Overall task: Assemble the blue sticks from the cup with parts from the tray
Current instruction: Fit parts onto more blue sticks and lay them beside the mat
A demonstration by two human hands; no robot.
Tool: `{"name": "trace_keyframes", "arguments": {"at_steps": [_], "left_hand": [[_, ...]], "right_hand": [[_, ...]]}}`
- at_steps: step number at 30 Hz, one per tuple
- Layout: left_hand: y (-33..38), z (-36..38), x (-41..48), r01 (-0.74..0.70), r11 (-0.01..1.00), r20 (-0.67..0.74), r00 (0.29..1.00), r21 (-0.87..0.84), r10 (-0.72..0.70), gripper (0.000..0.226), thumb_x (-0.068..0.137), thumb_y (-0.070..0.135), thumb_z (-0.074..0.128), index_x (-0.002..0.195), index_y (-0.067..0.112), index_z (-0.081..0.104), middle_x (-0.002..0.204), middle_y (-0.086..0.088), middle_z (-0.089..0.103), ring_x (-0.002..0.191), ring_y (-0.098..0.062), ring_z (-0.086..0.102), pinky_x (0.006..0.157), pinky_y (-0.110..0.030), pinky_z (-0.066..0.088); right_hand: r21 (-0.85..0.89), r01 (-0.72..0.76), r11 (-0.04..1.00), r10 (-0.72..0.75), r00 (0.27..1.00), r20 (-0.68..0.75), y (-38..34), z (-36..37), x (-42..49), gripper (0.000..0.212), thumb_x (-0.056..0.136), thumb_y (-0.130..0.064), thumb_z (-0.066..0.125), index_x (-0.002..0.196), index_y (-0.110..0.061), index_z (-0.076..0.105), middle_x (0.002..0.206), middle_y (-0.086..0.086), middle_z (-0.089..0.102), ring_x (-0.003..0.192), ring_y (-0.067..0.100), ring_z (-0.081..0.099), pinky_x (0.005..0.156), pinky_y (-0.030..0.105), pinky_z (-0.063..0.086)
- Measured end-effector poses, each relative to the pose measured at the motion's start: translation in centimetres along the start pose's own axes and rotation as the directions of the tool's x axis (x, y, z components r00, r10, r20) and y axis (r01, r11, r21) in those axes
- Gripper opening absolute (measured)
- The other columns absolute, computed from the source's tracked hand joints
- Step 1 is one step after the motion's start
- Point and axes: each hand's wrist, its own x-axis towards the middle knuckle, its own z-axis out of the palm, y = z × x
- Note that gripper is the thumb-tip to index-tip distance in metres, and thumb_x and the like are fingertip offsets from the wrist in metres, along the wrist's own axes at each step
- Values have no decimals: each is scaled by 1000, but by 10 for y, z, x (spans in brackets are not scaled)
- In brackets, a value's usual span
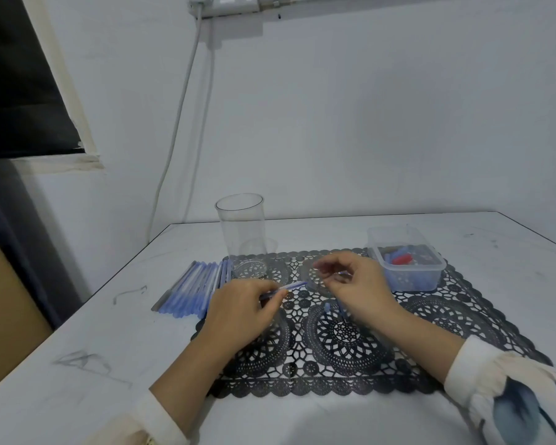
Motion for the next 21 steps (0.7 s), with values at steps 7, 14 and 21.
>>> {"name": "trace_keyframes", "arguments": {"at_steps": [7,14,21], "left_hand": [[-3,-1,1,28,1000,3,1000,-10,-28,27,89,45,53,104,31,70,83,14,71,75,1,62,68,-25,54],[-3,0,1,27,1000,8,1000,5,-27,28,89,46,52,104,31,70,86,14,71,78,1,62,70,-26,55],[-3,0,2,25,1000,10,1000,3,-25,28,89,46,52,105,30,70,87,13,71,80,-1,63,69,-25,54]], "right_hand": [[-459,177,870,-38,955,295,3,-6,6,18,81,-11,63,88,-23,75,78,-18,56,72,-1,53,63,2,35],[-581,325,746,-26,886,463,7,-1,4,21,83,-13,58,94,-22,74,95,-3,59,82,9,52,77,20,44],[-573,311,758,-40,900,434,3,-2,4,24,84,-8,58,94,-22,75,95,-6,62,77,1,46,69,7,30]]}}
